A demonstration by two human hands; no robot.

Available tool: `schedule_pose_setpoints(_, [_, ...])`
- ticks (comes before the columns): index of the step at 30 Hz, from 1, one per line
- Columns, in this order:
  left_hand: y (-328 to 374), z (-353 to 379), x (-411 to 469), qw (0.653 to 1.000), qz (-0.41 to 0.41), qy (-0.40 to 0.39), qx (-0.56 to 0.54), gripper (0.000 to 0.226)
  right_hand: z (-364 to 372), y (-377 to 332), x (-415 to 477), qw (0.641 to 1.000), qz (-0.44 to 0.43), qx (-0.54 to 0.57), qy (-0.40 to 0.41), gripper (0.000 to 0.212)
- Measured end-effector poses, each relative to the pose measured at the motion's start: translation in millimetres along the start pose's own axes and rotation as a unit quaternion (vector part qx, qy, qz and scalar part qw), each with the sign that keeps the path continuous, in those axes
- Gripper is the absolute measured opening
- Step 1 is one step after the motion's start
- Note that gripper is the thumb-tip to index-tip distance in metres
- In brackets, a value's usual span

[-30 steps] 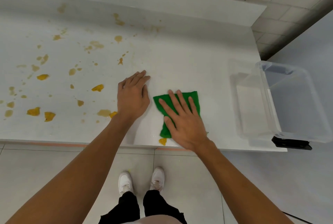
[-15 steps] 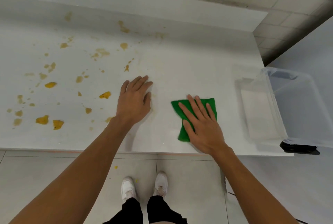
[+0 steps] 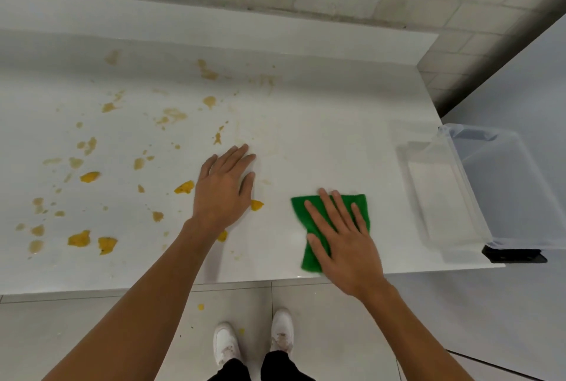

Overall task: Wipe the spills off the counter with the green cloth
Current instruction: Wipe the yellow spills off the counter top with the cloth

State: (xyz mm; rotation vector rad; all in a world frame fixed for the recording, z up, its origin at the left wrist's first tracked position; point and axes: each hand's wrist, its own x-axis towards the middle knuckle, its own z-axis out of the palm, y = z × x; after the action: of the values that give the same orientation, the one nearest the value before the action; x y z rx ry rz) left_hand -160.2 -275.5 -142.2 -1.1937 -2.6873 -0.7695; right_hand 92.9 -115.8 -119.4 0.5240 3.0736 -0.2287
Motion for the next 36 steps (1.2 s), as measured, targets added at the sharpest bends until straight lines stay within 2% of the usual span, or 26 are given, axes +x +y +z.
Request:
schedule_pose_setpoints(3, [-1, 1, -1, 1.000, -0.001, -0.002, -0.003, 0.045, 7, -7, 39, 0.995, 0.094, 0.004, 0.027, 0.062])
schedule_pose_setpoints(5, [-3, 1, -1, 1.000, 0.004, -0.004, -0.002, 0.046, 13, -27, 64, 0.994, 0.106, 0.006, 0.039, 0.062])
schedule_pose_setpoints(9, [-4, 0, -2, 1.000, 0.011, -0.006, -0.005, 0.047, 17, -64, 57, 0.999, 0.029, 0.000, 0.029, 0.061])
schedule_pose_setpoints(13, [-8, 0, -2, 1.000, 0.014, -0.005, -0.024, 0.046, 8, -49, 21, 0.999, -0.034, 0.002, 0.005, 0.059])
schedule_pose_setpoints(18, [-12, -3, 0, 0.999, 0.012, -0.012, -0.041, 0.045, 12, -38, 53, 0.994, 0.102, 0.004, 0.030, 0.061])
schedule_pose_setpoints(20, [-13, -4, 1, 0.999, 0.012, -0.020, -0.045, 0.045, 18, -52, 73, 0.992, 0.122, 0.008, 0.034, 0.062])
schedule_pose_setpoints(22, [-16, -7, 1, 0.998, 0.017, -0.031, -0.049, 0.046, 21, -69, 80, 0.995, 0.094, 0.008, 0.040, 0.061])
schedule_pose_setpoints(25, [-24, -10, 1, 0.997, 0.028, -0.040, -0.058, 0.046, 20, -86, 61, 1.000, 0.006, -0.006, 0.028, 0.059])
schedule_pose_setpoints(29, [-29, -13, -1, 0.996, 0.027, -0.046, -0.070, 0.048, 7, -68, 23, 0.996, -0.091, -0.006, -0.015, 0.059])
schedule_pose_setpoints(31, [-28, -15, -1, 0.996, 0.025, -0.047, -0.071, 0.048, 4, -50, 23, 0.998, -0.069, -0.004, -0.006, 0.059])
schedule_pose_setpoints(33, [-26, -16, 0, 0.996, 0.021, -0.047, -0.074, 0.047, 7, -43, 36, 1.000, -0.004, 0.002, 0.013, 0.059])
schedule_pose_setpoints(36, [-25, -17, 0, 0.995, 0.016, -0.053, -0.085, 0.047, 15, -57, 65, 0.998, 0.060, 0.004, 0.029, 0.060])
